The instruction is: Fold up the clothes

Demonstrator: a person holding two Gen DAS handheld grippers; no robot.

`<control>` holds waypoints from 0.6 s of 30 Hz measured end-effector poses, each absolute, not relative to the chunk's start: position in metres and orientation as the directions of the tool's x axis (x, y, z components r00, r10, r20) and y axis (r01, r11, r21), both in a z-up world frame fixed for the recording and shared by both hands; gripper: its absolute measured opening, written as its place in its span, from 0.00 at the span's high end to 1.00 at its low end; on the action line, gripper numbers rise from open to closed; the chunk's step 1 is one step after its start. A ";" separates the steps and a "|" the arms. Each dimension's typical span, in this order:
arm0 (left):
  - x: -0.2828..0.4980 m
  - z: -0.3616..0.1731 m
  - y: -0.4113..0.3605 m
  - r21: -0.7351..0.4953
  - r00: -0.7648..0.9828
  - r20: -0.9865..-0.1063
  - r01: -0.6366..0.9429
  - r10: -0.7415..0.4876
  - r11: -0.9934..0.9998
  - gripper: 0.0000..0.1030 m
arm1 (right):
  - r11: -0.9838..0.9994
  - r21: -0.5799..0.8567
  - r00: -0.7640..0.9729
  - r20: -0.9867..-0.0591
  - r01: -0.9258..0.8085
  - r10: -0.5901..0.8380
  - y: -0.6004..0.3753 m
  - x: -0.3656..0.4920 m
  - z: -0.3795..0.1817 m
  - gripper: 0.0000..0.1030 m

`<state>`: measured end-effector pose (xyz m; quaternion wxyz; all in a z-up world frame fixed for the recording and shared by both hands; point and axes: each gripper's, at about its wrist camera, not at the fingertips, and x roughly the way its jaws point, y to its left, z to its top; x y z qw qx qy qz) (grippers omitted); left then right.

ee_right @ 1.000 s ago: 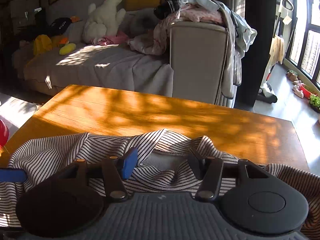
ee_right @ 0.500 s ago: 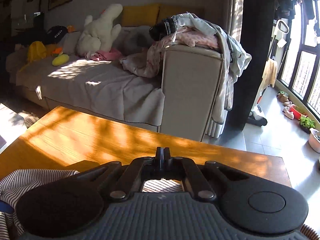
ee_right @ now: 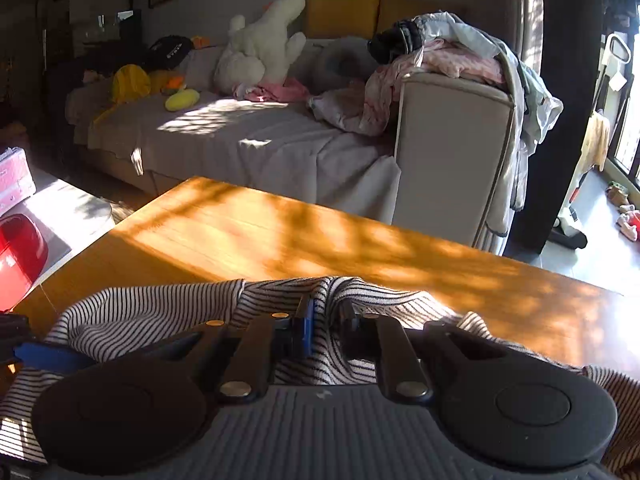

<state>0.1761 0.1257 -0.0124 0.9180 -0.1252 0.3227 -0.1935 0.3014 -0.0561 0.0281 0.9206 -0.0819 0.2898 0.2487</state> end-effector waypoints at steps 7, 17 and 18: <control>0.176 -0.013 0.127 -0.330 0.719 -0.560 0.261 -0.410 0.907 0.05 | 0.877 -0.045 0.700 -0.624 -0.478 0.349 -0.046 0.328 -0.004 0.77; 0.179 -0.014 0.136 -0.316 0.730 -0.573 0.223 -0.373 0.922 0.05 | 0.881 -0.106 0.724 -0.619 -0.462 0.305 -0.075 0.276 0.023 0.67; 0.179 -0.014 0.136 -0.312 0.730 -0.574 0.223 -0.370 0.924 0.05 | 0.886 -0.092 0.712 -0.635 -0.455 0.300 -0.082 0.273 0.020 0.67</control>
